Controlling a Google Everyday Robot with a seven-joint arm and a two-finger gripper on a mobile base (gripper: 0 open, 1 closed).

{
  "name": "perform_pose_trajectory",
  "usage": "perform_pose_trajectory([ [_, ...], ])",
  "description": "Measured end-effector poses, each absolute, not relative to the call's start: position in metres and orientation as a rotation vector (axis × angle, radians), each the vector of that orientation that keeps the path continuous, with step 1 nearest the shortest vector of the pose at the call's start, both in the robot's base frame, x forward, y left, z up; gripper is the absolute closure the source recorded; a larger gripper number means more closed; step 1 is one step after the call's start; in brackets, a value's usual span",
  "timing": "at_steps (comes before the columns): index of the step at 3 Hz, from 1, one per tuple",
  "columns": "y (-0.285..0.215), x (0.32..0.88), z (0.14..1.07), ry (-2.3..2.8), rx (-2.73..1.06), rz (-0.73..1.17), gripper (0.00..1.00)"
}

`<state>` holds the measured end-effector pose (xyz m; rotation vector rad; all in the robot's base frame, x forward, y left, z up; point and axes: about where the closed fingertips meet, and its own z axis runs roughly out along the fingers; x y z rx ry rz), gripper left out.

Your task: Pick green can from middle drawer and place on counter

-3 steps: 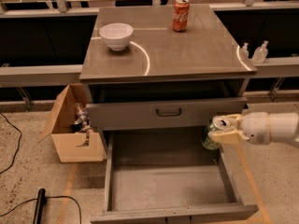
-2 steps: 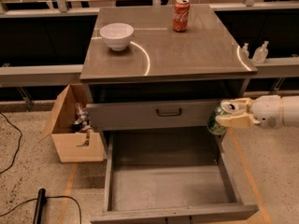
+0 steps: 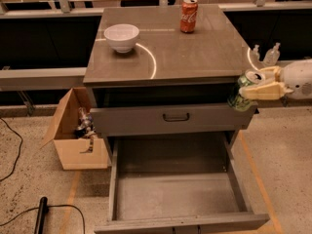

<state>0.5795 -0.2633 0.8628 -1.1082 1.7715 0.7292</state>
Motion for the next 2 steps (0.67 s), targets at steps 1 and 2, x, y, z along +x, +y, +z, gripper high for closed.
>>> perform_pose_trajectory([
  [1,-0.277,0.585,0.912,1.753,-1.121,0.7,1.0],
  [2,-0.283,0.601,0.942,1.722,-1.149,0.654,1.0],
])
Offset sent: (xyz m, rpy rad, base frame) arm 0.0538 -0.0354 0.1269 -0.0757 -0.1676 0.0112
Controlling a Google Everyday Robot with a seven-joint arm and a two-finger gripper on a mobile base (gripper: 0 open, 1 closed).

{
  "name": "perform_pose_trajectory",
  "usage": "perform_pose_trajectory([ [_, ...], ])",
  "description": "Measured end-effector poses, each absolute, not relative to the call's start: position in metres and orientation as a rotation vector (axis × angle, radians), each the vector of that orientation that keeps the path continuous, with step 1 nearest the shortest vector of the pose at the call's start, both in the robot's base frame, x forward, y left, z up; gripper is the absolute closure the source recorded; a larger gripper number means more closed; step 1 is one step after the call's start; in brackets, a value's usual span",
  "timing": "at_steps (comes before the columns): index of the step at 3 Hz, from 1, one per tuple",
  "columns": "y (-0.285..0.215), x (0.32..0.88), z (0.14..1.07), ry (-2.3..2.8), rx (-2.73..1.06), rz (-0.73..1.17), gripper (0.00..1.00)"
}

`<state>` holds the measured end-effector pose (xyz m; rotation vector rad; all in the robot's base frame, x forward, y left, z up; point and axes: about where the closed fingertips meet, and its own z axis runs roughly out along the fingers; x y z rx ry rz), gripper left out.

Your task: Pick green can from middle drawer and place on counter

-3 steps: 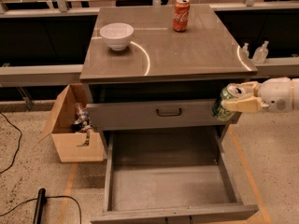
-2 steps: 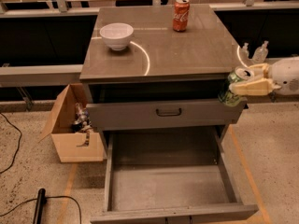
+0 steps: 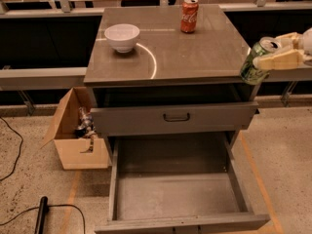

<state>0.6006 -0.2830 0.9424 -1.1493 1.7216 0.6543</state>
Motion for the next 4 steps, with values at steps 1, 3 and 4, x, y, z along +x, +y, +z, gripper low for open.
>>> perform_pose_trajectory([
  [1,-0.279,0.628,0.959,1.683,-1.199,0.615,1.0],
  [3,-0.257,0.686,0.949,1.64,-1.231,0.617,1.0],
  [4,-0.245,0.705,0.938,1.631,-1.218,0.642,0.84],
])
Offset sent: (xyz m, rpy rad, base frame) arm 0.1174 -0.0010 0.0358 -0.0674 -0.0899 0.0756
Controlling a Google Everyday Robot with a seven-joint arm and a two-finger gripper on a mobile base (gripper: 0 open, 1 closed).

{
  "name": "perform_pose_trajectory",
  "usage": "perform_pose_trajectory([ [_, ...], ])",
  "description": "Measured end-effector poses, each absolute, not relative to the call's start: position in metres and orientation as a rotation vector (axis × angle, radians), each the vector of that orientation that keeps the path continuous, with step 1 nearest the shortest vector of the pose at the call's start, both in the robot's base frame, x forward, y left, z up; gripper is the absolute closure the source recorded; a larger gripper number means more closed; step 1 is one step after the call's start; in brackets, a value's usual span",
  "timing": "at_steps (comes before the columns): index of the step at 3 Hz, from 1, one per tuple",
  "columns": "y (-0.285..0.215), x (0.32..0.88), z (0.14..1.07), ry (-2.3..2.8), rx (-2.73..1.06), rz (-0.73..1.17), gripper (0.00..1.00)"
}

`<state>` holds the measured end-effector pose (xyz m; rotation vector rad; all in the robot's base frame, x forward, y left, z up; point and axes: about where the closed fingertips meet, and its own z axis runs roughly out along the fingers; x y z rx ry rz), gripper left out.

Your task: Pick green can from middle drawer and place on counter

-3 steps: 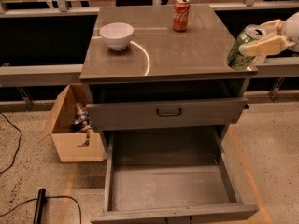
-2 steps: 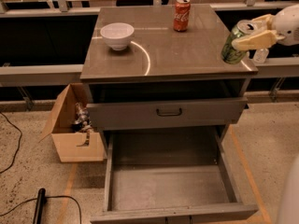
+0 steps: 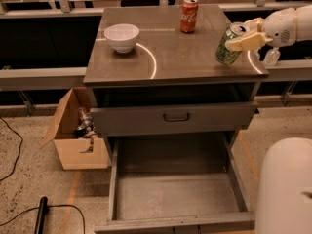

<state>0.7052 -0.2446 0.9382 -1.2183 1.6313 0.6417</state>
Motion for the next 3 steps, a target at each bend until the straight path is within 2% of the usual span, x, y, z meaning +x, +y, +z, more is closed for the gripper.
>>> perform_pose_trajectory([
  [3,-0.225,0.731,0.91,1.702,-1.217,0.649,0.13],
])
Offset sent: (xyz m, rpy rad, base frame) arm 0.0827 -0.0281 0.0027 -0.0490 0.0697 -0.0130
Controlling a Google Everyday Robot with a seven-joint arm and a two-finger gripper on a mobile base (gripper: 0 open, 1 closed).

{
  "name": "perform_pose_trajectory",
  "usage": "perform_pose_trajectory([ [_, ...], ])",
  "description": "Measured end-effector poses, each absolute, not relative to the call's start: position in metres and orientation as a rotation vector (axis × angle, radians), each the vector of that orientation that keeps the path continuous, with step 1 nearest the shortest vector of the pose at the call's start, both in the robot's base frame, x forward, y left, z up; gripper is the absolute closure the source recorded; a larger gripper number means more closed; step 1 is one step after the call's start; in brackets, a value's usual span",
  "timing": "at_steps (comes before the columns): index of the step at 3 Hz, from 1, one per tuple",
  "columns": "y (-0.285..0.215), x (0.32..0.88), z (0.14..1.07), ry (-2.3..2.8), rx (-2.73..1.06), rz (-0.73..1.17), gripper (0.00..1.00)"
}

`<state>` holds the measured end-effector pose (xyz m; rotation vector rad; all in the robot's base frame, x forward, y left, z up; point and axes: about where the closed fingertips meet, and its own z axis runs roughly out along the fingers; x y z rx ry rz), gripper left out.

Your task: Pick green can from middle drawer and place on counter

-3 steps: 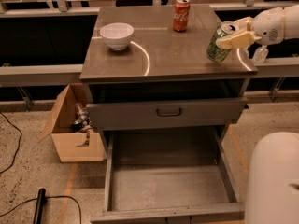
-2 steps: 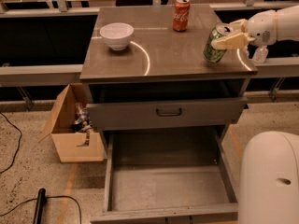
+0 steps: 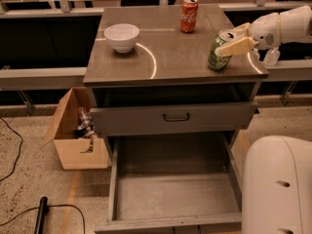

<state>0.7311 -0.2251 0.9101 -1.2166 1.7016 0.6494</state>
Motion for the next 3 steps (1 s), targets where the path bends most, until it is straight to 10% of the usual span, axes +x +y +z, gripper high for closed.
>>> perform_pose_trajectory([
  [3,-0.311,0.716,0.912,1.843,-1.044,0.523,0.0],
])
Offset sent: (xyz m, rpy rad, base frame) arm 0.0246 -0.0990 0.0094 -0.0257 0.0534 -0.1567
